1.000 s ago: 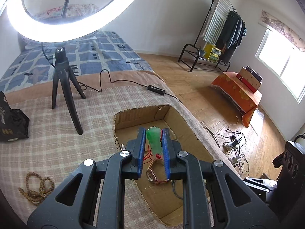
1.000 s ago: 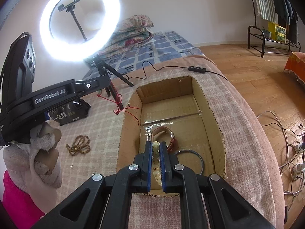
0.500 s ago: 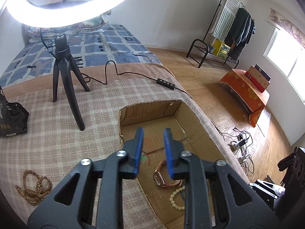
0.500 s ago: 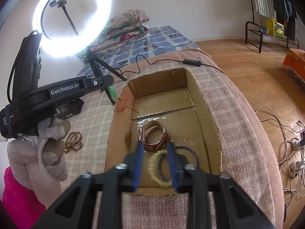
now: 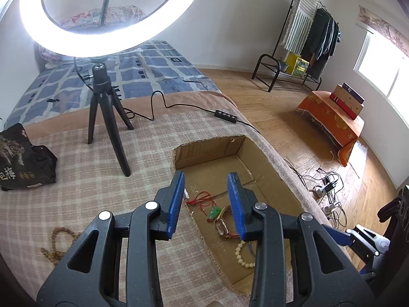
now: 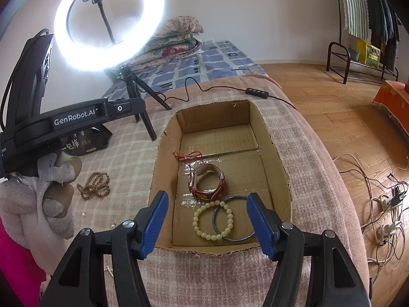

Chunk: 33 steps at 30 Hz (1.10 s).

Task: Organize jewelry
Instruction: 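Carry pendant and bead bracelet into the box and open both tools, then lift both tools away from the box toward the remaining jewelry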

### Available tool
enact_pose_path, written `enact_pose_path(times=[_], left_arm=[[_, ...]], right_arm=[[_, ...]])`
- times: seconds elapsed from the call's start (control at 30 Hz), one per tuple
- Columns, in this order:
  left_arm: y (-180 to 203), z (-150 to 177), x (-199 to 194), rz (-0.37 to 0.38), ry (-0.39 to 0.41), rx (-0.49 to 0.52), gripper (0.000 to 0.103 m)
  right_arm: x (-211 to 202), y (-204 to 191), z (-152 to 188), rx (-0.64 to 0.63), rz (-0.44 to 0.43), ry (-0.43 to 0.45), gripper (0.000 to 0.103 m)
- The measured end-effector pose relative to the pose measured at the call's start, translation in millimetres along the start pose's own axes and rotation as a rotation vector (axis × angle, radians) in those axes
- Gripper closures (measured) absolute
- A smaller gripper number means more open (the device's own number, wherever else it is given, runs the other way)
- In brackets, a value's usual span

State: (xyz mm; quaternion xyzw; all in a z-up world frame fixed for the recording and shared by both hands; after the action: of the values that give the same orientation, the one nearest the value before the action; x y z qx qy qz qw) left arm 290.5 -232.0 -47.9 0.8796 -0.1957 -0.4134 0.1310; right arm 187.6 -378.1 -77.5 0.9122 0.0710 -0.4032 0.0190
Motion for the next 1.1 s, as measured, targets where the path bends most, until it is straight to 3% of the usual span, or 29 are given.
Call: enact_pose_path(times=[0.3, 0.4, 0.5, 0.7, 0.8, 1.1], left_arm=[[-17, 0, -45, -0.037, 0.046, 0.019, 0.068], [-25, 0, -60, -0.051, 0.060, 0.021, 0.056], [-34, 0, -79, -0.073, 0.083, 0.034, 0.056], [-61, -3, -124, -0.113, 0.141, 0.020, 0.056], [-77, -6, -148, -0.135, 0.166, 0.010, 0.056], [-134, -1, -204, -0.181, 0.202, -0.024, 0.056]], right_arm=[[-26, -20, -7, -0.039, 0.039, 0.048, 0.022], [-34, -27, -8, -0.050, 0.065, 0.082, 0.021], [-43, -34, -11, -0.065, 0.088, 0.133, 0.012], [-58, -51, -19, -0.089, 0.079, 0.214, 0.011], [-62, -61, -24, -0.107, 0.079, 0.222, 0.000], [-63, -88, -41, -0.156, 0.093, 0.186, 0.000]])
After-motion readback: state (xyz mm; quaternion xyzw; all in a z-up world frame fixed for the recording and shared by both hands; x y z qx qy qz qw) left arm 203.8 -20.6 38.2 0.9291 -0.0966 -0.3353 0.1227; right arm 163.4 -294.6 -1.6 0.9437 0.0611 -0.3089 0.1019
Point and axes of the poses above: each gripper's, at about its wrist camera, not at the fingertips, and x roughly the way its jaws point, y to its right, z to its underside, the point moved 3 cm from there along x, roughly the way its jaws point, and after that the axes turned 15 degrees about -x, right-handed, at the moved point
